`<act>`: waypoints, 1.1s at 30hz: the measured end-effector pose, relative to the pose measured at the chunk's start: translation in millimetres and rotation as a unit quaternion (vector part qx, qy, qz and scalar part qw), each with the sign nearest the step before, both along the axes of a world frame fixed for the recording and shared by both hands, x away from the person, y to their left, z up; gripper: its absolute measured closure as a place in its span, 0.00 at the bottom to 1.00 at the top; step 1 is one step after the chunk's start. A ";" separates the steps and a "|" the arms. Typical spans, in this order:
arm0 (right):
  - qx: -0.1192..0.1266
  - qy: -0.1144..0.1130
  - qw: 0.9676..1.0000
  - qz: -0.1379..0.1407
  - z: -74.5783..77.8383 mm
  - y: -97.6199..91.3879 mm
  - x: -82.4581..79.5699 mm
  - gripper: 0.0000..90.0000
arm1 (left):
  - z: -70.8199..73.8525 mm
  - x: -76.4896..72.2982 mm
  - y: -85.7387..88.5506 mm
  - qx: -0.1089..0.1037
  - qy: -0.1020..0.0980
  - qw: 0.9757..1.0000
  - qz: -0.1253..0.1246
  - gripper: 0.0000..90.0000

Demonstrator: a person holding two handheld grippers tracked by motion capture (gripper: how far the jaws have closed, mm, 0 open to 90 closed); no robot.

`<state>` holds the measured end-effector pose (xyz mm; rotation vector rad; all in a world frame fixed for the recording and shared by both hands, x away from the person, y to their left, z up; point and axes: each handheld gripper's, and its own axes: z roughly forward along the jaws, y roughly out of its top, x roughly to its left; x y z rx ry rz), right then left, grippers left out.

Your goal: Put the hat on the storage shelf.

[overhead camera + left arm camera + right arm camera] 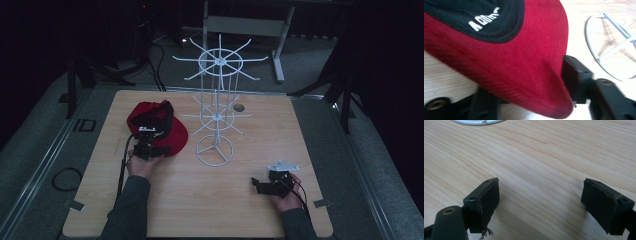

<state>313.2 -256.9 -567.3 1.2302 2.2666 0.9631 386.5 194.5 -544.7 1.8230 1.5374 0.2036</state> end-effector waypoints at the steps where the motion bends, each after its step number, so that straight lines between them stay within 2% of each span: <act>1: 0.000 0.000 1.000 0.000 0.0 0.0 0.0 0.17 | -1.3 0.4 -0.7 0.002 -0.001 1.000 0.001 0.58; 3: 0.000 0.000 1.000 0.000 0.0 0.0 0.0 0.17 | -2.1 0.2 -0.4 0.002 -0.003 1.000 0.003 0.63; 4: 0.000 0.000 1.000 0.000 0.0 0.0 0.0 0.17 | -0.5 -1.8 0.3 0.011 -0.012 1.000 0.005 0.65; 5: 0.000 0.000 1.000 0.000 0.0 0.0 0.0 0.17 | -0.5 -1.8 0.3 0.011 -0.012 1.000 0.005 0.67; 6: 0.000 0.000 1.000 0.000 0.0 0.0 0.1 0.17 | 0.8 -3.9 1.6 0.022 -0.021 1.000 0.006 0.69; 8: 0.000 0.000 1.000 0.000 0.0 0.0 0.1 0.17 | 2.2 -6.5 2.0 0.029 -0.035 0.999 0.008 0.73; 9: 0.000 0.000 1.000 0.000 0.0 0.0 0.1 0.17 | 2.2 -6.5 2.0 0.029 -0.035 0.999 0.008 0.75; 10: 0.000 0.000 1.000 0.000 0.0 0.0 0.1 0.17 | 3.9 -9.3 2.7 0.035 -0.046 0.998 0.005 0.78; 11: 0.000 0.000 1.000 0.000 0.0 0.0 0.1 0.17 | 3.9 -9.3 2.7 0.035 -0.046 0.998 0.005 0.81; 12: 0.000 0.000 1.000 0.001 0.0 0.0 0.2 0.17 | 5.6 -12.3 2.6 0.039 -0.058 0.998 0.004 0.84; 16: 0.000 0.000 1.000 0.001 0.0 0.1 0.3 0.17 | 6.5 -15.9 4.4 0.043 -0.073 0.996 0.010 0.95; 18: 0.000 0.000 1.000 0.001 0.0 0.1 0.2 0.17 | 5.9 -20.2 1.2 0.059 -0.090 0.994 -0.001 0.95; 21: 0.000 0.000 1.000 0.001 0.0 0.1 0.3 0.17 | 5.4 -20.9 1.1 0.058 -0.091 0.994 0.001 0.95; 25: 0.000 0.000 1.000 0.001 0.0 0.1 0.3 0.17 | 0.9 -24.3 3.8 0.043 -0.100 0.994 0.010 0.96; 29: 0.000 0.000 1.000 0.001 0.0 0.1 0.3 0.17 | -0.1 -26.1 3.4 0.044 -0.106 0.993 0.009 0.96; 33: 0.000 0.000 1.000 0.001 0.0 0.1 0.4 0.17 | -0.5 -26.6 4.0 0.036 -0.108 0.993 0.013 0.96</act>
